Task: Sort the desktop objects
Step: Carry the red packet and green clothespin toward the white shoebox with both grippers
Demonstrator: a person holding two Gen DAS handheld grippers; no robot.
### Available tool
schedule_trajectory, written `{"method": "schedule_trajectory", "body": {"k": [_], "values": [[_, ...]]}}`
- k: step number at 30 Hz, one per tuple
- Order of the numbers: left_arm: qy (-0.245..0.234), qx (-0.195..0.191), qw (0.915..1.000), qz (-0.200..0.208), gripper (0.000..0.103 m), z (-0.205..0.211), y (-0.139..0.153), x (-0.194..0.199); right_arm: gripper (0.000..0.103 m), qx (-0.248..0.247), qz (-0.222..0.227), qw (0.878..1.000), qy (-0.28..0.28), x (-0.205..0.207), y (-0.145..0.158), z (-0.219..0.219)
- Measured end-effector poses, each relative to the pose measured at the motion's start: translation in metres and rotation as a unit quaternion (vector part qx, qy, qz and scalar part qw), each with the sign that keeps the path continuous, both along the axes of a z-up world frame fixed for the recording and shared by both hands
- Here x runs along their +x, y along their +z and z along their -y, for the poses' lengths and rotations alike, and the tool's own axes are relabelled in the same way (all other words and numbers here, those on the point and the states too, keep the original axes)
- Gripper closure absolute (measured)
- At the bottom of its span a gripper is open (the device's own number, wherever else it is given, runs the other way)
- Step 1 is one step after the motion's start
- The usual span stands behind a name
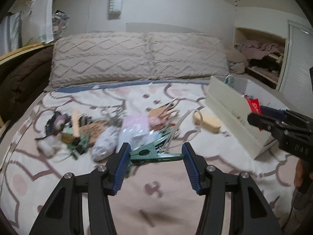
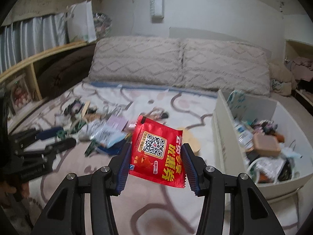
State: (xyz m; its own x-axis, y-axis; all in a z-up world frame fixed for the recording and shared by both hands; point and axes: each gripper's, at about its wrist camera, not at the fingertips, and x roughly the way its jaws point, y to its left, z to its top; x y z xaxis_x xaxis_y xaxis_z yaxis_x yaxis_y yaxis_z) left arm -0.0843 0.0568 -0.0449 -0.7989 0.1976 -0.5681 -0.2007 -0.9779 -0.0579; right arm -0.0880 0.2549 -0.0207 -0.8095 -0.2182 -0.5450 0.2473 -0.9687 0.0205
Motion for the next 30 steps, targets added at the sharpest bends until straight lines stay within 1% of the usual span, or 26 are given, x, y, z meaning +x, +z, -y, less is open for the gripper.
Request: {"method": "schedule_trajectory", "body": {"k": [5,10,20,23,30], "values": [[-0.021,-0.003,0.9996,-0.017,0.049,-0.035,0.019,-0.007,0.051,-0.016,-0.040,0.999,-0.031,-0.005,0.024,-0.027],[-0.040,0.006,0.9987,-0.032,0.049,-0.064,0.035,-0.010,0.051,-0.024,-0.057,0.997,-0.046,-0.008,0.037,-0.048],[-0.079,0.013,0.9953,-0.054,0.049,-0.118,0.050,-0.023,0.051,-0.018,-0.087,0.993,-0.082,-0.012,0.050,-0.098],[-0.086,0.016,0.9947,-0.055,0.049,-0.130,0.053,-0.029,0.051,-0.028,-0.092,0.991,-0.093,-0.014,0.052,-0.116],[-0.115,0.021,0.9913,-0.061,0.049,-0.164,0.060,-0.042,0.051,-0.028,-0.098,0.986,-0.132,-0.016,0.053,-0.156]]}}
